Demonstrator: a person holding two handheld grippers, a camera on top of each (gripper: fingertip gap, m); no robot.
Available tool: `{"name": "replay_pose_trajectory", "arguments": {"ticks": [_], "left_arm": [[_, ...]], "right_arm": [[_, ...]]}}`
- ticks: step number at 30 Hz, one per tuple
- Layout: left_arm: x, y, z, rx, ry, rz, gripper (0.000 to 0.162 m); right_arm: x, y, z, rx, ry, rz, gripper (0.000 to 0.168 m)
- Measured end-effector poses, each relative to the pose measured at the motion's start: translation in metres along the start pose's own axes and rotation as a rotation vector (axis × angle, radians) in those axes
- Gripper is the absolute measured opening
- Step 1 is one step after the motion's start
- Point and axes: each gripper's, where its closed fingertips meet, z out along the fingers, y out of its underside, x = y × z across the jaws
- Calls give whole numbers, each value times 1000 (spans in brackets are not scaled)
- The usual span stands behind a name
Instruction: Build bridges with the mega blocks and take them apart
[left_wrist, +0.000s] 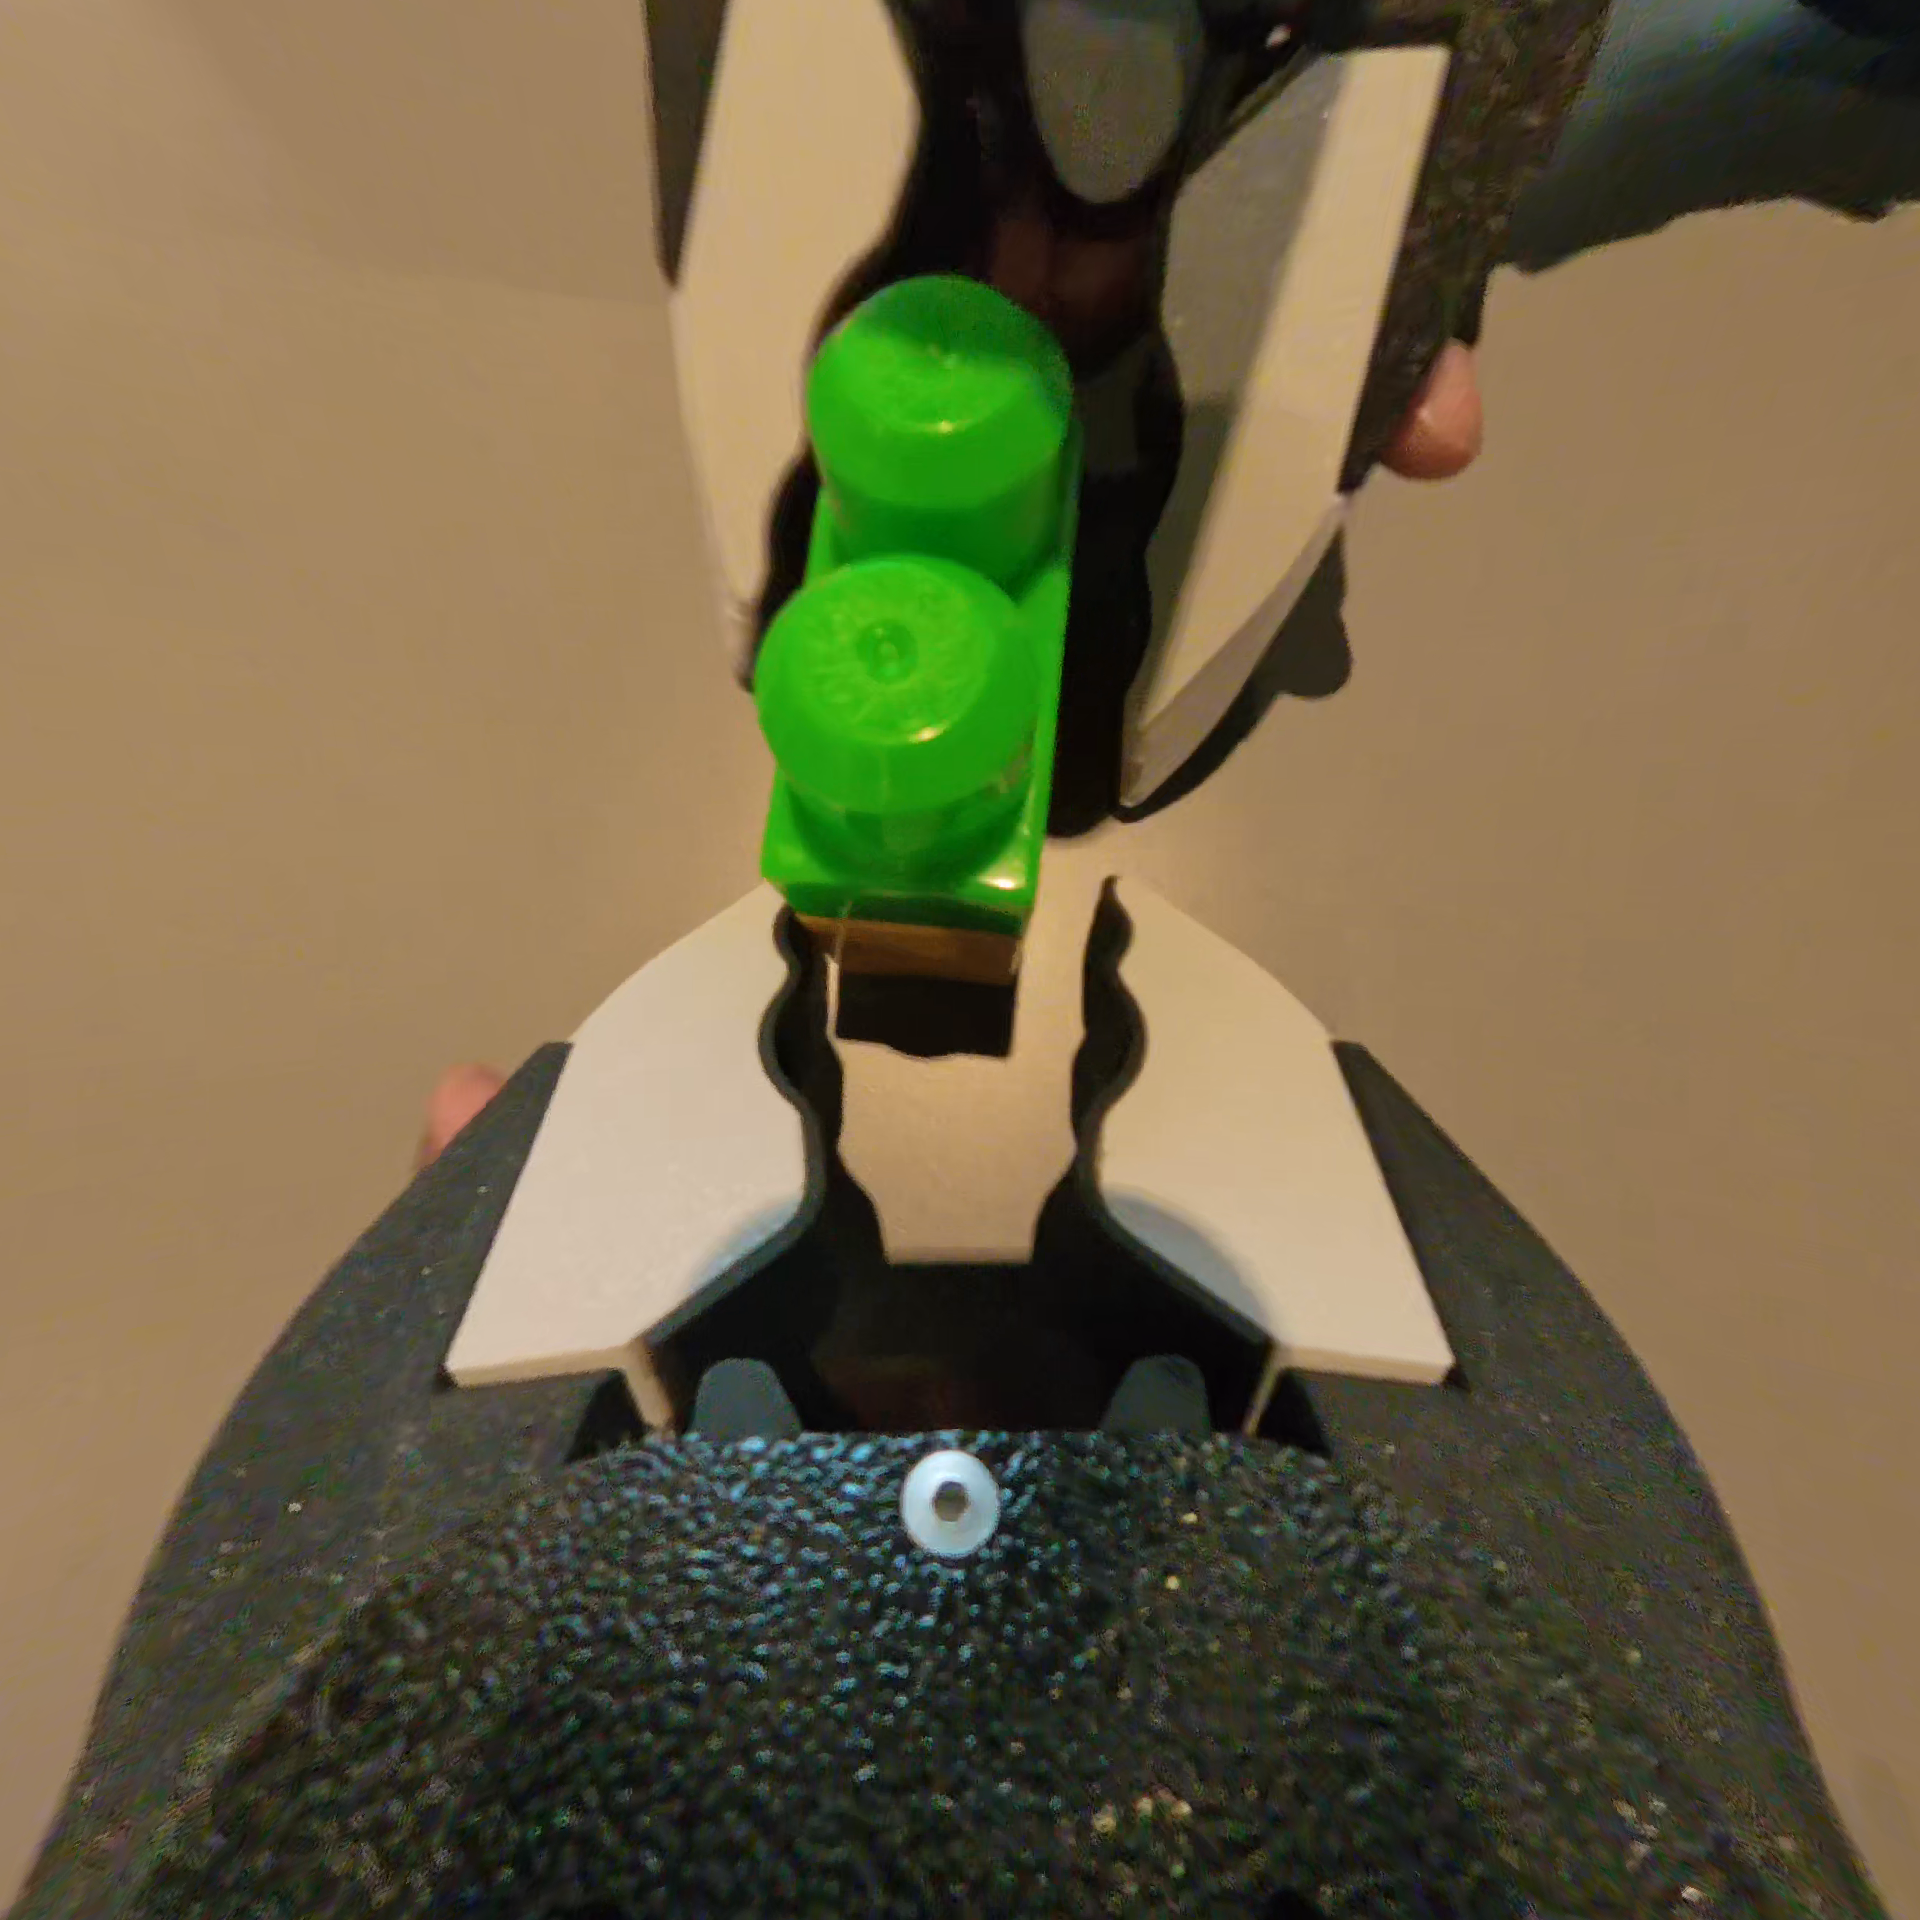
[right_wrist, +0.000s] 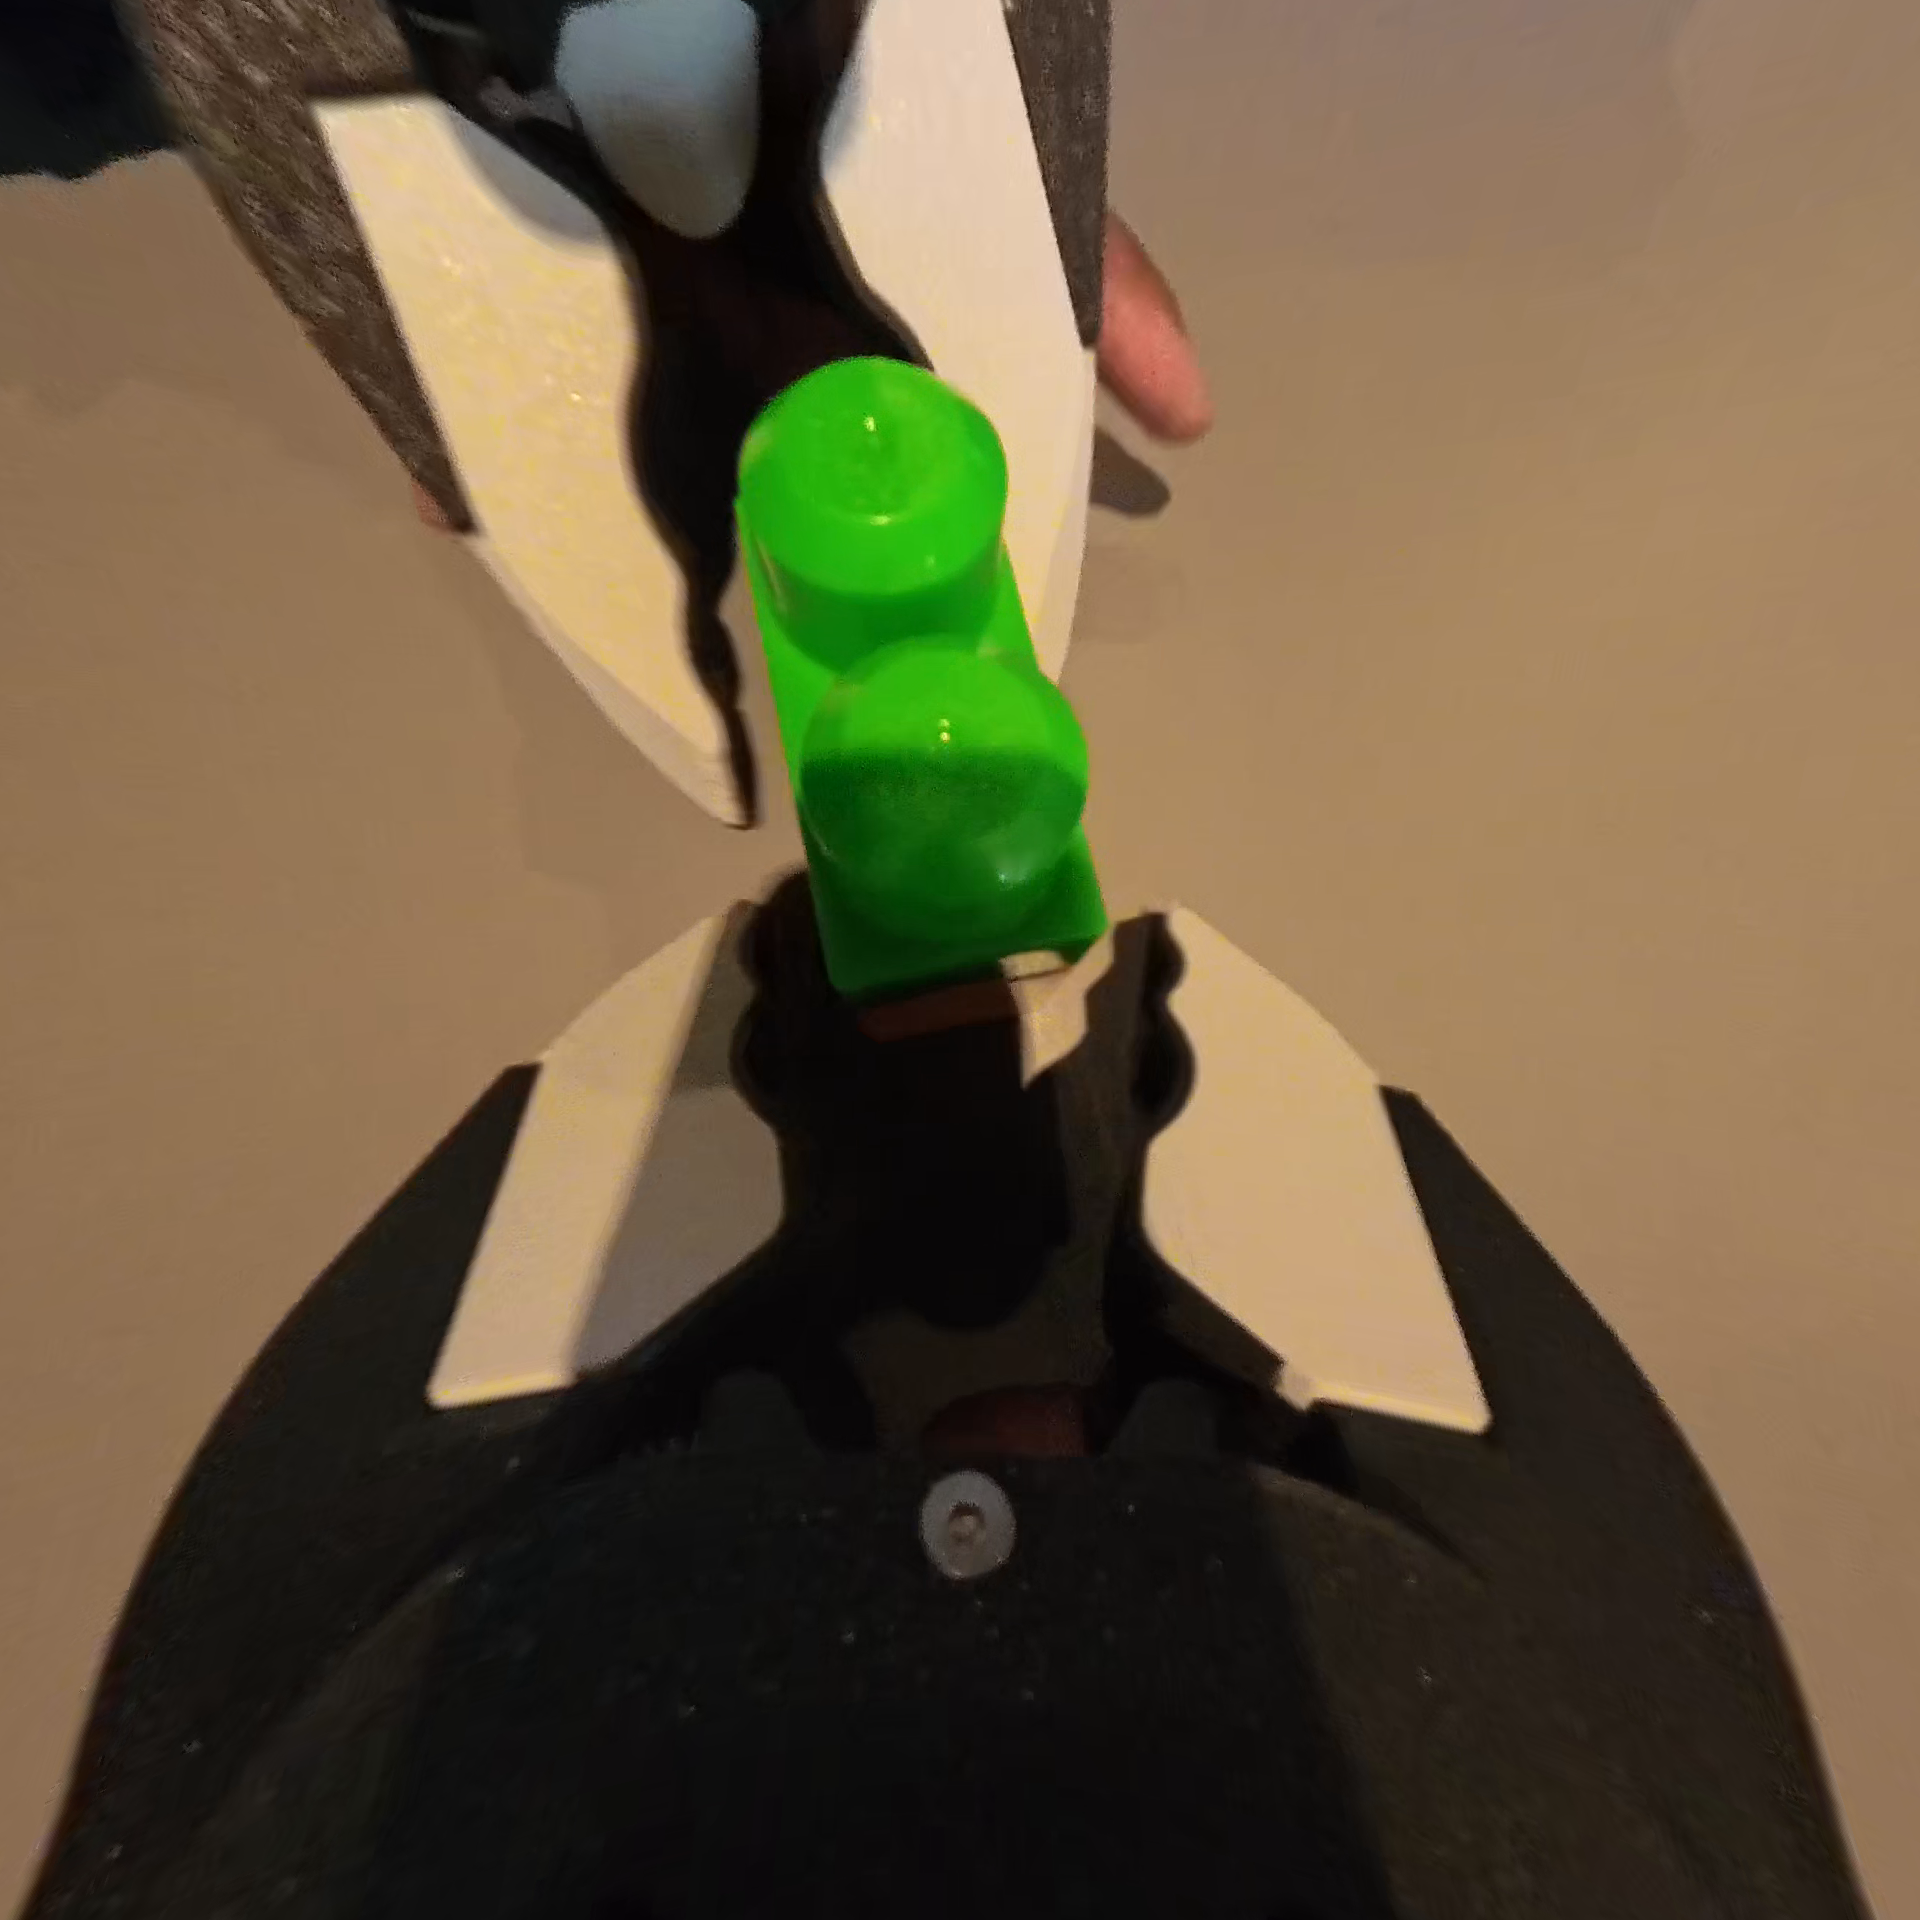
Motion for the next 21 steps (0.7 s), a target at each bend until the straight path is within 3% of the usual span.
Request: {"name": "replay_pose_trajectory", "arguments": {"ticks": [4,6,9,12,17,21], "left_arm": [[-1,0,-14,51,20,47,60],[-4,-12,-27,144,16,52,58],[-7,-37,-46,315,9,37,48],[-7,-47,-51,379,-36,102,45],[-5,-46,-39,360,-66,146,29],[-6,-45,-37,356,-32,75,28]], "right_arm": [[-1,-2,-9,54,-12,22,82],[2,-12,-20,166,11,23,80],[-1,-28,-38,338,0,17,67],[-7,-37,-46,420,-51,3,55],[-6,-44,-42,435,-15,-19,31],[-4,-44,-41,427,-22,22,29]]}}
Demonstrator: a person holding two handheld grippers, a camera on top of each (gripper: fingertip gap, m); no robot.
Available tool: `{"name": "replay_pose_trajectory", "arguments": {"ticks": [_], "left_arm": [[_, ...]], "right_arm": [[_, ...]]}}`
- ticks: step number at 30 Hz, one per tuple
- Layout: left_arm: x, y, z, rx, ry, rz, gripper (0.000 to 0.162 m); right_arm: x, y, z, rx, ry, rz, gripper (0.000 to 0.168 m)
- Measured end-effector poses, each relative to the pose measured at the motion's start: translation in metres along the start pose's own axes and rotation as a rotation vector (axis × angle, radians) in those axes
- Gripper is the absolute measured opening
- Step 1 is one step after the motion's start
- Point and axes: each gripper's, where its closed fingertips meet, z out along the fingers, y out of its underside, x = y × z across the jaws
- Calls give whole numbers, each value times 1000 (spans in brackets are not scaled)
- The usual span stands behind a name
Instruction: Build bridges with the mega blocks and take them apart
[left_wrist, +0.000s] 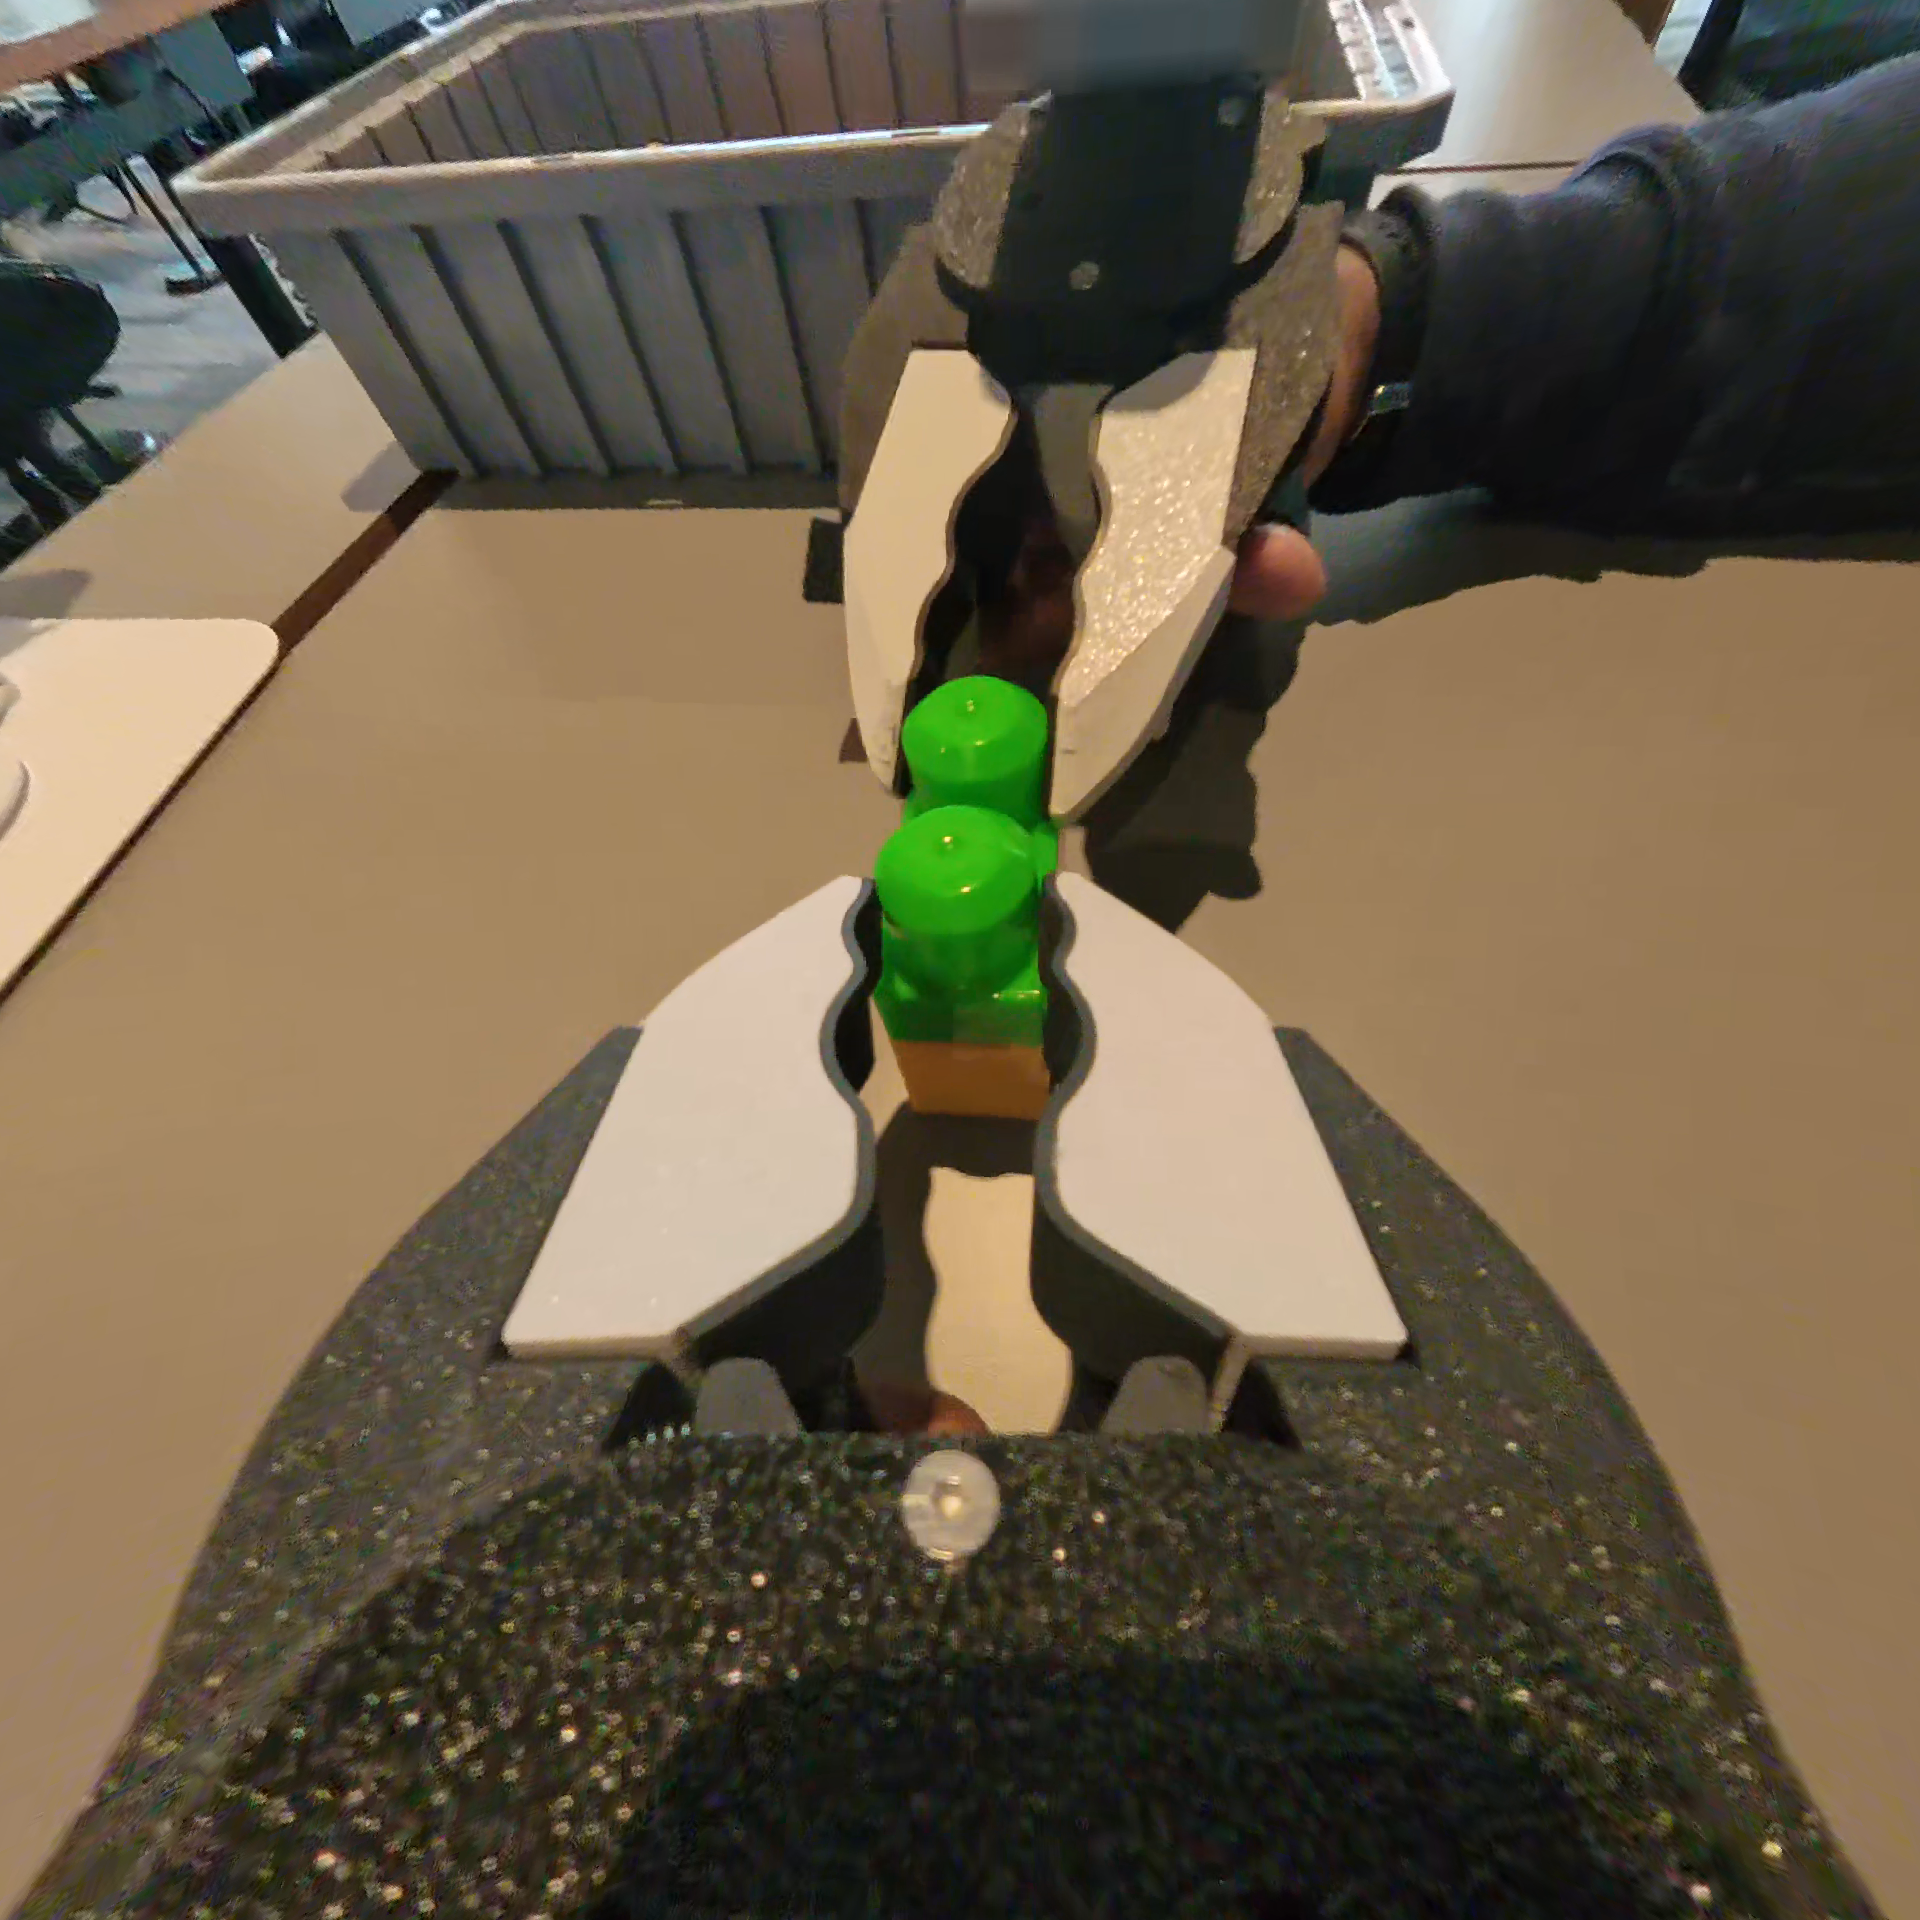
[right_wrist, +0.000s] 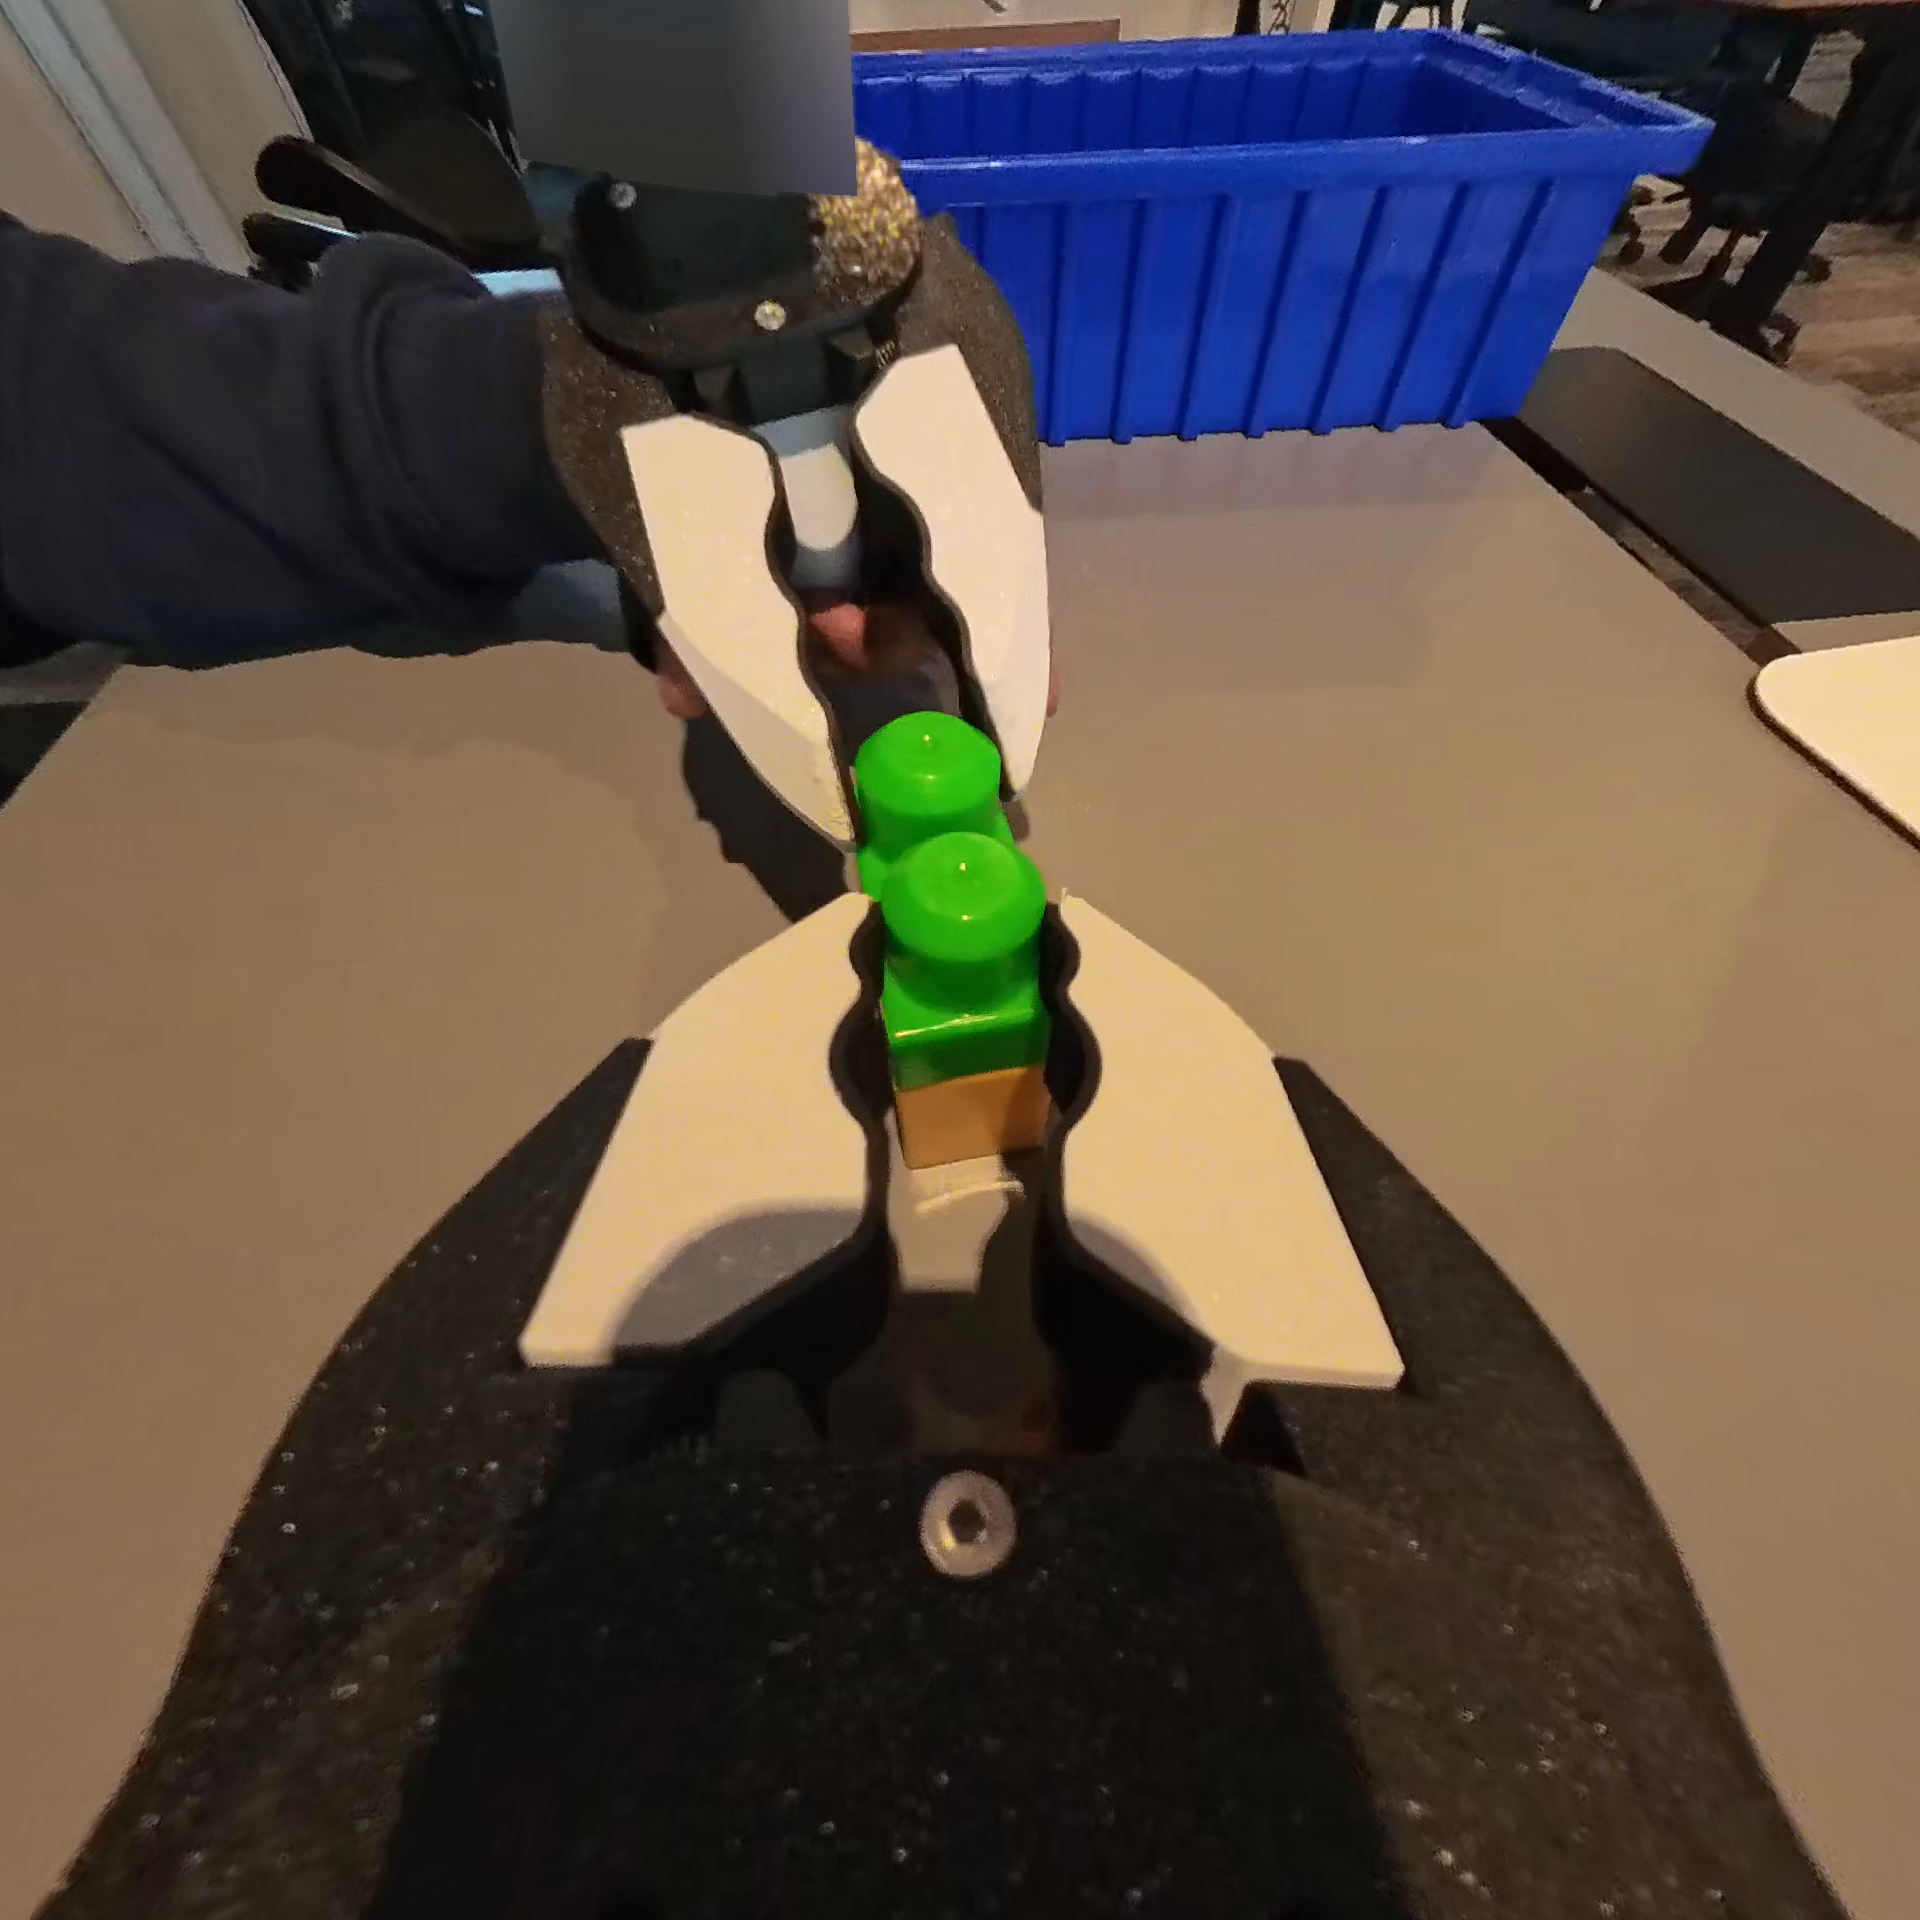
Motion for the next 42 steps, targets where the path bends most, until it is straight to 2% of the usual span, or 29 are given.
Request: {"name": "replay_pose_trajectory", "arguments": {"ticks": [7,13,14,15,16,19,22,23,25,31,34,38,40,42], "left_arm": [[1,1,0,10,23,-47,28],[2,1,0,33,26,-48,28],[3,1,0,44,33,-34,28],[5,0,-2,61,53,-18,28],[10,-2,-5,84,86,-8,33],[7,-13,-16,188,102,-37,34],[2,-14,-19,203,102,-78,34],[2,-14,-20,206,104,-77,34],[2,-14,-19,201,101,-76,33],[-16,-20,-29,281,17,-80,33],[-31,-26,-42,375,-18,-150,33],[-43,-31,-57,474,-17,-243,30],[-46,-32,-59,492,-21,-259,30],[-45,-31,-58,483,-19,-258,29]], "right_arm": [[-1,2,0,-58,3,29,30],[-1,1,0,1,19,40,30],[-2,0,0,3,8,37,38],[-2,1,0,-5,18,36,65],[-1,2,0,-10,21,37,76],[-3,3,0,-17,14,40,76],[-4,13,8,-99,21,14,70],[-5,18,11,-137,30,-8,64],[-5,26,17,-211,70,-64,41],[-10,12,16,-214,123,-86,37],[-8,-28,-17,-171,221,-100,37],[22,-77,-114,-113,533,-140,37],[49,-70,-175,-166,726,-115,36],[81,-32,-239,-367,912,-60,37]]}}
